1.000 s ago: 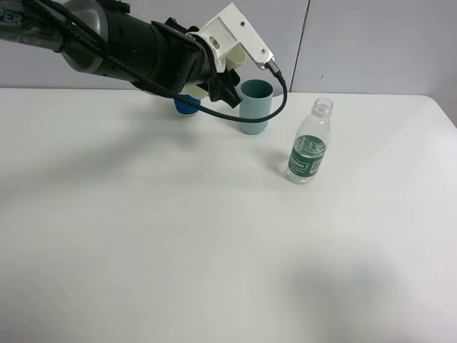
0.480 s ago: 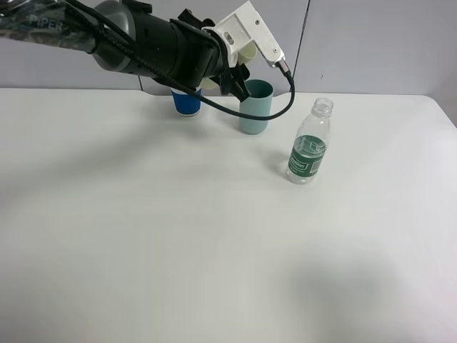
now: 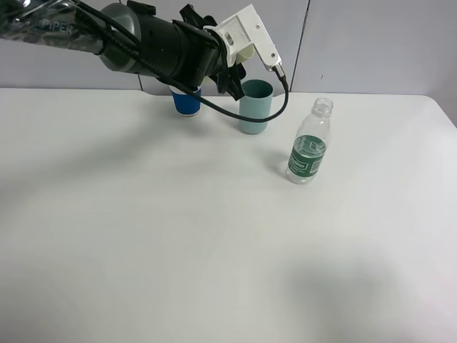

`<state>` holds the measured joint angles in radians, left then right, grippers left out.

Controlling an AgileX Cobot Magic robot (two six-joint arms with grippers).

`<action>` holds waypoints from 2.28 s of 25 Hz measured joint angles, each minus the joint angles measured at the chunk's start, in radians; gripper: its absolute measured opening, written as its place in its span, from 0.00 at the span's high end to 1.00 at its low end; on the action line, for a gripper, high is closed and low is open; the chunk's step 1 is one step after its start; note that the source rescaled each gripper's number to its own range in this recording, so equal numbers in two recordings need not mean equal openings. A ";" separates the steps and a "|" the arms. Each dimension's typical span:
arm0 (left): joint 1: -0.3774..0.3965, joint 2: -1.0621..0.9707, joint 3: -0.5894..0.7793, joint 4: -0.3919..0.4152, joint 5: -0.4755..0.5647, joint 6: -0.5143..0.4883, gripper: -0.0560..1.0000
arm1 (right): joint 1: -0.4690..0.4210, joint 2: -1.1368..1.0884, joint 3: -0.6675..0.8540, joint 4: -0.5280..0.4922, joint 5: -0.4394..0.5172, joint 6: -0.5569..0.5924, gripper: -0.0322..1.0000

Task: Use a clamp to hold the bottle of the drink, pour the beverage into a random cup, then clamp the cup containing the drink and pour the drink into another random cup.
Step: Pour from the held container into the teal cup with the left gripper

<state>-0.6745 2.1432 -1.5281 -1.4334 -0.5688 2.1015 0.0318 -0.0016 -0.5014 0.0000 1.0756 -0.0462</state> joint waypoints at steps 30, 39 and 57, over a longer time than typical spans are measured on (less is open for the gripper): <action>0.010 0.142 -0.185 0.006 -0.137 0.248 0.90 | 0.000 0.000 0.000 0.000 0.000 0.000 0.06; 0.001 0.142 -0.185 0.054 -0.094 0.261 0.90 | 0.000 0.000 0.000 0.000 0.000 0.000 0.06; 0.001 0.142 -0.185 0.100 -0.093 0.262 0.90 | 0.000 0.000 0.000 0.000 0.000 0.000 0.06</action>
<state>-0.6734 2.2856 -1.7127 -1.3338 -0.6615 2.3634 0.0318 -0.0016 -0.5014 0.0000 1.0756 -0.0462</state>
